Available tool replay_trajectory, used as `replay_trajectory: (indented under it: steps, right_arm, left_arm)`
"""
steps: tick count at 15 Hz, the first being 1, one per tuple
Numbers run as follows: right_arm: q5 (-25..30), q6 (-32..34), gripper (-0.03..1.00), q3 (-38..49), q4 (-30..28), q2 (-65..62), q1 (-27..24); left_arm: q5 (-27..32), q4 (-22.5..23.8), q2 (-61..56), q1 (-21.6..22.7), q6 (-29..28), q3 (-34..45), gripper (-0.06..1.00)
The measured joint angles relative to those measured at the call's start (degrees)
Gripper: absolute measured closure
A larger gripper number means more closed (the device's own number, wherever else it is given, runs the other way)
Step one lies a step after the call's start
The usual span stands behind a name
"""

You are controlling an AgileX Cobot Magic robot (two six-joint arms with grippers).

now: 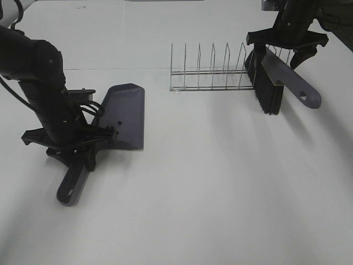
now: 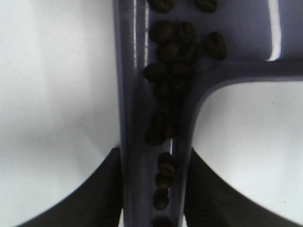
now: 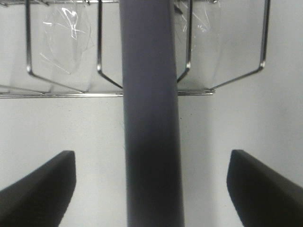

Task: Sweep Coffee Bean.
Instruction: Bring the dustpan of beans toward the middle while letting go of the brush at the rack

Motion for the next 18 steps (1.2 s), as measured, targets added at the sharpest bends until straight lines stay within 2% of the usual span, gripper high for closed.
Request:
replay_trajectory:
  steps: [2, 6, 13, 14, 16, 17, 18]
  right_arm:
    - [0.0, 0.11, 0.2, -0.06, 0.52, -1.6, 0.0]
    - [0.0, 0.11, 0.2, -0.29, 0.8, -2.46, 0.0]
    - [0.0, 0.17, 0.2, -0.34, 3.44, -2.64, 0.0]
    - [0.0, 0.17, 0.2, -0.34, 3.44, -3.21, 0.0]
    - [0.06, 0.17, 0.2, -0.34, 3.44, -5.56, 0.0]
    - [0.06, 0.17, 0.2, -0.34, 3.78, -6.82, 0.0]
    - [0.06, 0.17, 0.2, -0.34, 3.5, -7.85, 0.0]
  left_arm:
    - [-0.69, -0.34, 0.0, -1.15, 0.0, -2.23, 0.62]
    - [-0.74, -1.83, 0.46, -4.47, 0.0, -6.65, 0.62]
    - [3.72, -2.46, 3.61, -4.53, -0.06, -7.28, 0.62]
    - [3.72, -2.52, 3.61, -4.53, -0.23, -7.33, 0.6]
    - [3.9, -2.69, 3.61, -4.53, -1.55, -7.33, 0.36]
    - [3.9, -2.69, 3.61, -4.53, -1.66, -7.33, 0.27]
    - [4.07, -2.69, 3.55, -4.53, -1.72, -7.33, 0.24]
